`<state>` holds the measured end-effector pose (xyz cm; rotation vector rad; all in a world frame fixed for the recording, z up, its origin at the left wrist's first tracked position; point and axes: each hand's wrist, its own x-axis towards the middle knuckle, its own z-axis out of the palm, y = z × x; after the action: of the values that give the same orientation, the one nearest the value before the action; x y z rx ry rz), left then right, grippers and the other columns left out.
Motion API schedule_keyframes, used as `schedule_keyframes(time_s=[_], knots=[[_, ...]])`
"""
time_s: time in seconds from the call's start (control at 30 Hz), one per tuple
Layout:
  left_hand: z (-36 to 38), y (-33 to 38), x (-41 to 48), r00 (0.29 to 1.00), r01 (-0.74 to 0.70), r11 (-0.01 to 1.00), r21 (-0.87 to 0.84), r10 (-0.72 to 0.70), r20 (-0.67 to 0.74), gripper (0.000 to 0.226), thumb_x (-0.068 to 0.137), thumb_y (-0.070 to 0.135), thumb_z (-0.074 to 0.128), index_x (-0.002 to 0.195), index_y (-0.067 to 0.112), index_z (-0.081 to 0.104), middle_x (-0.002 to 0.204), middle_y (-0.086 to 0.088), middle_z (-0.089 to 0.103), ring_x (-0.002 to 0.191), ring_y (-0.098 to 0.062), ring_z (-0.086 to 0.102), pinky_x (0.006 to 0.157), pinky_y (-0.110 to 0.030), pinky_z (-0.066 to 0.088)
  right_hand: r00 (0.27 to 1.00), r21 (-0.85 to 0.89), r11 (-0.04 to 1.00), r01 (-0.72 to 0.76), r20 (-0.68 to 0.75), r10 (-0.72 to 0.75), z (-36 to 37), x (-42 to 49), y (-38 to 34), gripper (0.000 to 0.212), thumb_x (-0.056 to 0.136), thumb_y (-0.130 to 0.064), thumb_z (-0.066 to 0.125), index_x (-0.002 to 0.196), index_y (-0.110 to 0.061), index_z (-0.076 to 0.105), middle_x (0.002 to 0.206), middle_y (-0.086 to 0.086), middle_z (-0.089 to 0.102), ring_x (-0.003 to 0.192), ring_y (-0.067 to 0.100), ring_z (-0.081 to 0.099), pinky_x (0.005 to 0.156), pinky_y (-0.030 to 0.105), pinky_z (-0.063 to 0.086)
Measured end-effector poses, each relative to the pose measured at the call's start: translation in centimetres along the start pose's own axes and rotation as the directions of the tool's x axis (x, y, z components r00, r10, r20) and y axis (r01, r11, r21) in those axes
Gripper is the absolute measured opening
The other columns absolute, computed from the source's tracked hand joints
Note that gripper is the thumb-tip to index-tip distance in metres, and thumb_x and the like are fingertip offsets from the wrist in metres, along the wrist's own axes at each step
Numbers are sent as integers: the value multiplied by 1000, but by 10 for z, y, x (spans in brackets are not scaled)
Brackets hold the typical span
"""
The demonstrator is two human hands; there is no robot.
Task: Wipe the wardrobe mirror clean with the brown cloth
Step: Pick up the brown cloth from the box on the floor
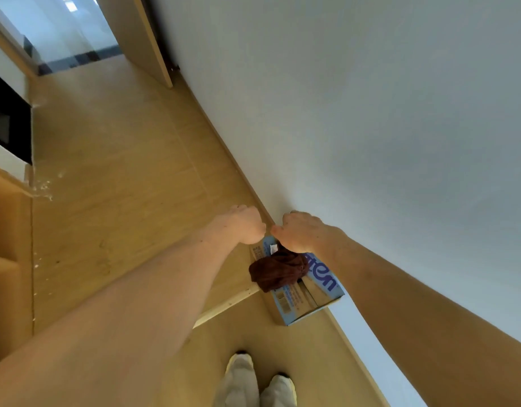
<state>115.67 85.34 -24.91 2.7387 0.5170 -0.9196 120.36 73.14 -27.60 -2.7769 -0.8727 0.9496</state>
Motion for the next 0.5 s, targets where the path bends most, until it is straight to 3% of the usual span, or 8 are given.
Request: schedule_keyframes(time_s=[0.1,0.17,0.2,0.27,0.5], knots=[[18,0,28,999,-21,1000,-19,22,42,48,101,32,36,139,2,37,138,-17,44,122,-30,45,95,-39,40,999,5,1000,-27,22,26,17,20,9,47,99,-42,29,122,-9,53,126,13,52,113,31,49,90,40,40],[31,0,47,996,-36,999,-21,38,75,44,100,31,38,132,2,42,133,-17,48,119,-31,49,91,-40,43,998,16,999,-40,46,39,30,33,17,41,99,-39,32,113,-11,58,116,10,56,107,30,53,83,36,42],[38,0,55,995,-44,999,-18,45,89,43,100,31,39,131,2,43,132,-17,48,119,-32,49,88,-39,43,997,10,999,-42,61,41,38,39,21,36,99,-37,32,99,-13,60,100,6,57,96,27,55,73,30,42],[52,-1,69,993,-58,998,-6,58,102,44,99,31,41,134,4,41,136,-16,45,120,-31,46,85,-37,41,996,16,997,-70,62,69,51,49,27,38,99,-36,32,70,-17,48,74,0,46,72,18,48,56,26,32],[110,-4,112,983,-89,995,40,81,165,48,97,35,42,137,8,39,140,-13,43,126,-31,41,98,-39,38,984,48,990,-131,129,124,105,71,44,28,95,-40,44,87,-14,51,89,5,49,83,22,48,72,35,38]])
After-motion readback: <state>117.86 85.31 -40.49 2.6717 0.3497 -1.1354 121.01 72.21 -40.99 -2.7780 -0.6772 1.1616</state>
